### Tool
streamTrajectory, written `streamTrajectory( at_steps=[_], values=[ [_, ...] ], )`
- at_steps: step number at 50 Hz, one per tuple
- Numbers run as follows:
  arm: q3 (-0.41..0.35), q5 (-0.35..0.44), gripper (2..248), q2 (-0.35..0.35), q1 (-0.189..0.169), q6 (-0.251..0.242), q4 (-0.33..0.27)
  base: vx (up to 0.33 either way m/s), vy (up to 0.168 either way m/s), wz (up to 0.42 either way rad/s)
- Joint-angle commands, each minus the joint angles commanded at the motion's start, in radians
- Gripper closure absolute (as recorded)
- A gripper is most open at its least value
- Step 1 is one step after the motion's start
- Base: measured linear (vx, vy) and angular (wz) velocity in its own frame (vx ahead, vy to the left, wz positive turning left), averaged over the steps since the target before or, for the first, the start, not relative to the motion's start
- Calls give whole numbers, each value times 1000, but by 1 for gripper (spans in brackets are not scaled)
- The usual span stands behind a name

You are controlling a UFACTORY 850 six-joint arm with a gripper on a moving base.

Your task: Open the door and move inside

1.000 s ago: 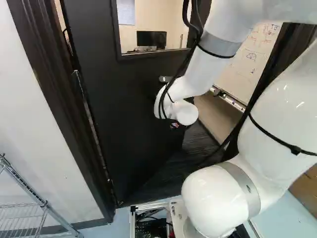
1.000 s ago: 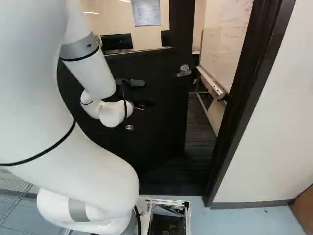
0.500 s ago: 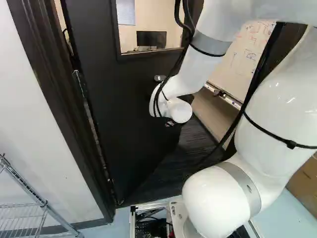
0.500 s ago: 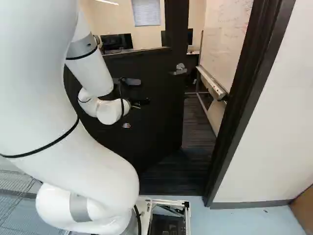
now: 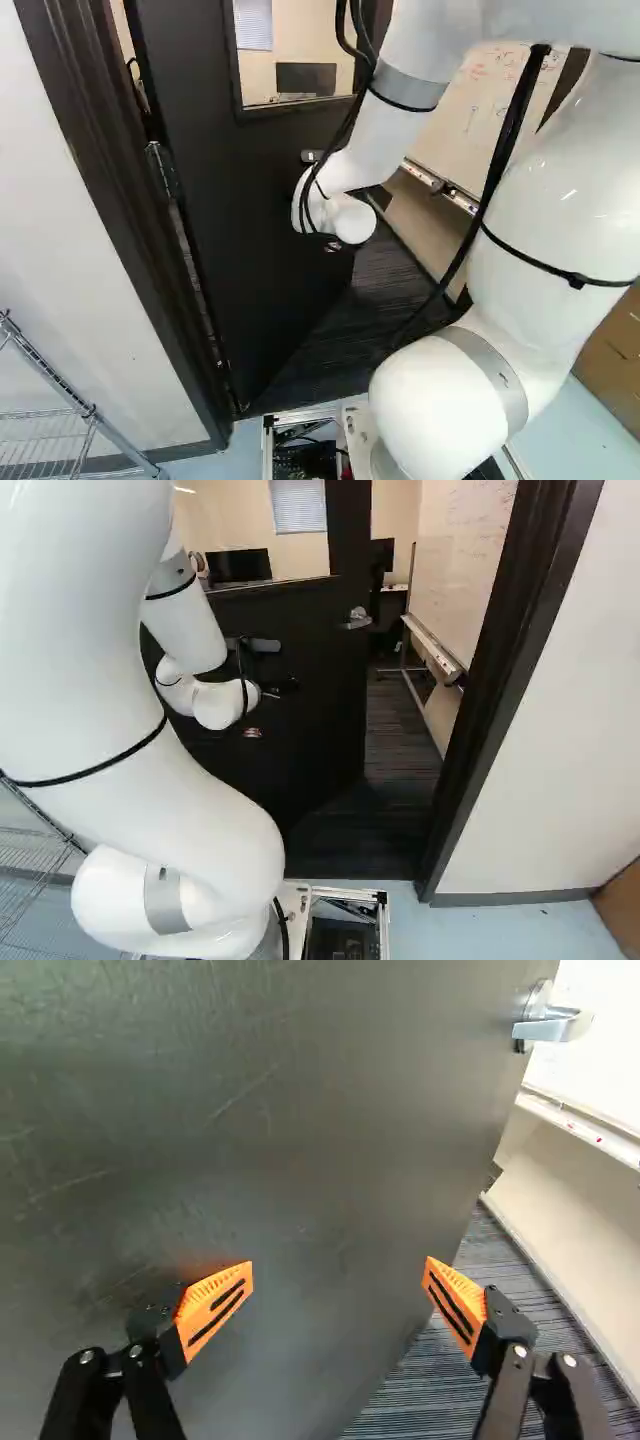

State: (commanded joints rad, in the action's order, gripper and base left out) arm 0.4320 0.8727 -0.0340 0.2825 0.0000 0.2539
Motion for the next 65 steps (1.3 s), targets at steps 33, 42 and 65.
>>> streamTrajectory(
  at_steps=[33, 42, 65],
  values=[
    [82, 0, 3, -77, 64, 0, 0, 0, 0, 0],
    [107, 0, 3, -100, 80, 0, 0, 0, 0, 0],
    [169, 13, 3, -156, 120, 0, -20, 0, 0, 0]
  ],
)
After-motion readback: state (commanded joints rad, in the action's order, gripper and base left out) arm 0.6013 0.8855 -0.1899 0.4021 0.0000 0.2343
